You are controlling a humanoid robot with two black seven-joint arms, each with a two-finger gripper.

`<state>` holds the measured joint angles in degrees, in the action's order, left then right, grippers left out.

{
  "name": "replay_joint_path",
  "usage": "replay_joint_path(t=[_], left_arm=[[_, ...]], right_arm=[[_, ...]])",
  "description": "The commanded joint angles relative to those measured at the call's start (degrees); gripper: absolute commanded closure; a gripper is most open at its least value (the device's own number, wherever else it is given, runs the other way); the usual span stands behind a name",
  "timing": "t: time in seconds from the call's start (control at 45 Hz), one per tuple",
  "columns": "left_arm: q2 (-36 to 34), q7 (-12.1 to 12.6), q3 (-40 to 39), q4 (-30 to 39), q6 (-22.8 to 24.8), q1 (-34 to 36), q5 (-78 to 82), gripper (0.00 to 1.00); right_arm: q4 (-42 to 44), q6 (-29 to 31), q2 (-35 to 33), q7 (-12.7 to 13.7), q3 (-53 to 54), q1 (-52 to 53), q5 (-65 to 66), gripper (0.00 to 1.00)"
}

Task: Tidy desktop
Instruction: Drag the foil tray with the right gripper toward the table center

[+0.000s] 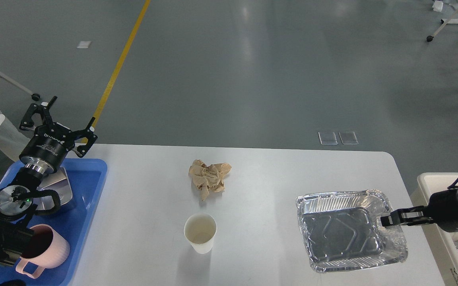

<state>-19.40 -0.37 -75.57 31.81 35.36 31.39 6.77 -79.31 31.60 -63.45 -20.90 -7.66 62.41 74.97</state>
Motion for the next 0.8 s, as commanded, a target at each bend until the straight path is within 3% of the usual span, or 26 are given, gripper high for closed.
replay_joint_path(t=[0.0,0.111,0.178,0.356,0.4,0.667,0.778], left_arm=[[-1.3,-3.0,0.2,0.0,0.1,-0.1,6.6,0.01],[-1.7,-7.6,0.2,0.1,0.1,-0.5,11.9,0.01],[-1.5,-9.1,0.4,0.1,0.1,-0.5,12.5,0.01],[-1.4,-9.4,1.0,0.0,0.0,-0.6,12.5,0.01],[-1.1,-9.4,1.0,0.0,-0.6,-0.5,12.5,0.01],[-0.6,-9.7,1.0,0.1,-1.1,-0.7,12.5,0.01],[-0.7,-9.5,1.1,0.3,-4.2,-0.5,12.6,0.01]], right_arm=[[-3.7,2.9,-0.8,0.4,-0.1,4.1,-1.0,1.0],[-4.4,4.5,0.0,1.1,0.0,7.6,-2.9,1.0],[-4.3,6.1,1.2,2.0,-0.1,10.3,-4.5,1.0],[-4.0,7.2,4.6,4.2,-0.7,14.1,-7.8,1.0],[-3.5,7.2,6.5,6.7,-0.9,14.1,-8.9,1.0],[-0.3,7.1,10.1,12.6,-1.0,13.6,-14.8,1.0],[0.1,6.7,10.8,15.1,-1.0,13.6,-17.7,1.0]])
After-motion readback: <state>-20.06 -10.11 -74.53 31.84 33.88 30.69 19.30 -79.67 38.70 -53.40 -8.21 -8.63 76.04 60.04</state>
